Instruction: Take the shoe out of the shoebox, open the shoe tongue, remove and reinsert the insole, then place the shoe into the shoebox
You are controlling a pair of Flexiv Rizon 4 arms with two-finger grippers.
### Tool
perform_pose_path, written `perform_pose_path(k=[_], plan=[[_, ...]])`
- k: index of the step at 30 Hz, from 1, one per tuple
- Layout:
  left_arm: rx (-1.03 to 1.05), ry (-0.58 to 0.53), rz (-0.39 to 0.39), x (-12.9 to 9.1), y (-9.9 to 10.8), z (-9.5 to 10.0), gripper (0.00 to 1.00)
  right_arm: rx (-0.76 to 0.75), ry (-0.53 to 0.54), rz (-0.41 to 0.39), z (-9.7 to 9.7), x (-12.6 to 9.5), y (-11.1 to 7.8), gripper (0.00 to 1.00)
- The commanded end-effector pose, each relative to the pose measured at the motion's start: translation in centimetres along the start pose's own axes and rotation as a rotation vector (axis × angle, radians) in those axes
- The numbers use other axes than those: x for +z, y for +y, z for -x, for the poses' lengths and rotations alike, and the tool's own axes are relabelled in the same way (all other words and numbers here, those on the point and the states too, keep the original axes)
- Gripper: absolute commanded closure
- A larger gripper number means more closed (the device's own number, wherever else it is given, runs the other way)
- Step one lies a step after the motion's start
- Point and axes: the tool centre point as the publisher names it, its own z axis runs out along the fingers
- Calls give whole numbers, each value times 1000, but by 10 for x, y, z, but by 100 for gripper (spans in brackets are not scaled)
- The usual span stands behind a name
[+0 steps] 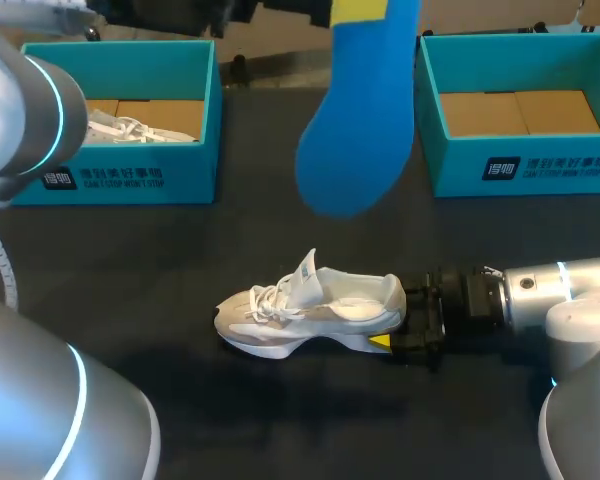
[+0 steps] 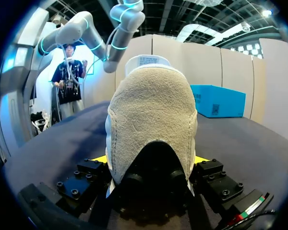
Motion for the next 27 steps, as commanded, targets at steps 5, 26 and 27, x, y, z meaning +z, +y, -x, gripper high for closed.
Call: perform_pose_path(k=[5,26,27], plan=[[8,2,-56,-34,12,-24,100,1,0,-6,-1,1,2,100],[-62,-20,-13,-44,0,-30,100,1,0,-6,-1,1,2,100],[-62,-20,-13,-44,0,-30,100,1,0,-6,-1,1,2,100]])
